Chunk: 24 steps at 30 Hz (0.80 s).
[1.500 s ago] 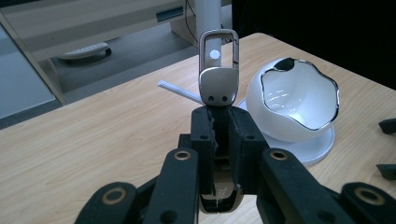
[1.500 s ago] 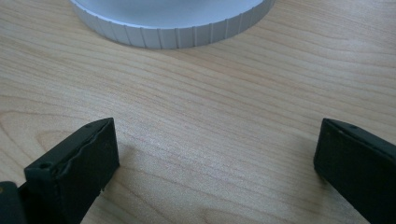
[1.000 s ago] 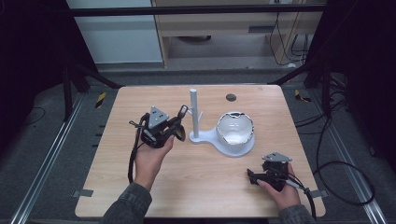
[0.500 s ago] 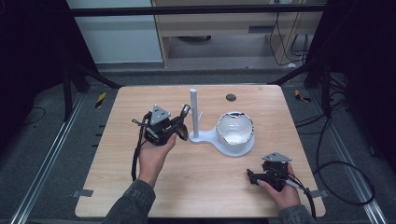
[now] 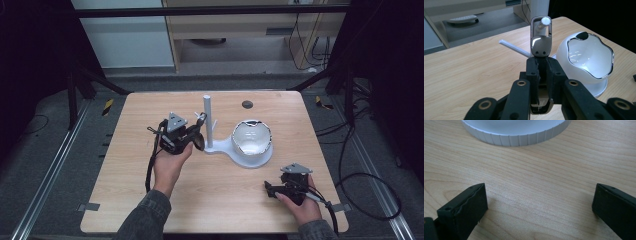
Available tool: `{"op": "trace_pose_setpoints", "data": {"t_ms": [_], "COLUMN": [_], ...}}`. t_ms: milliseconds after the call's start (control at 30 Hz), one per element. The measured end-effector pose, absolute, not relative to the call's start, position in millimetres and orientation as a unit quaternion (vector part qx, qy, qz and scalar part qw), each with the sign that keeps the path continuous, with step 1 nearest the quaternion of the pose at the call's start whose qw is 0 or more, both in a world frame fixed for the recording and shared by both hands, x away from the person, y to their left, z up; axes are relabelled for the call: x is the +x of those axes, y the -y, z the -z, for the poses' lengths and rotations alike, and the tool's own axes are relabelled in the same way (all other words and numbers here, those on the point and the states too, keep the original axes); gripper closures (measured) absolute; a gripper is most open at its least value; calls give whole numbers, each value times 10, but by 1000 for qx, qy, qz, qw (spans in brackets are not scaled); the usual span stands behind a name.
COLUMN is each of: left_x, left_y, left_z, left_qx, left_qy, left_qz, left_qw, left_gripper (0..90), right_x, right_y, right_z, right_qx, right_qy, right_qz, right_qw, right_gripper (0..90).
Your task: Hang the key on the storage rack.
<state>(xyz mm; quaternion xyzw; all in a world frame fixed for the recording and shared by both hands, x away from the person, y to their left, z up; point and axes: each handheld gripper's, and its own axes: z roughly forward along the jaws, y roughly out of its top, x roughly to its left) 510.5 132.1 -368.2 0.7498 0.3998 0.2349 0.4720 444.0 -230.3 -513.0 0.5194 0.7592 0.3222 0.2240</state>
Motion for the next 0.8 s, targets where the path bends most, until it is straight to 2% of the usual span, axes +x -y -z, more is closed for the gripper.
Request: {"op": "trace_pose_setpoints", "data": {"t_ms": [800], "left_x": [5214], "left_y": [-1211], "left_z": [3832], "left_qx": [757], "left_qy": [-399], "left_qz": [-235], "left_qw": [461], "left_gripper": [806], "right_x": [4443], "right_y": [2292], "right_z": [5129], "right_qx": [520], "right_qy": [-759], "right_qz": [-323], "right_qw": [223], "right_gripper": [4]}}
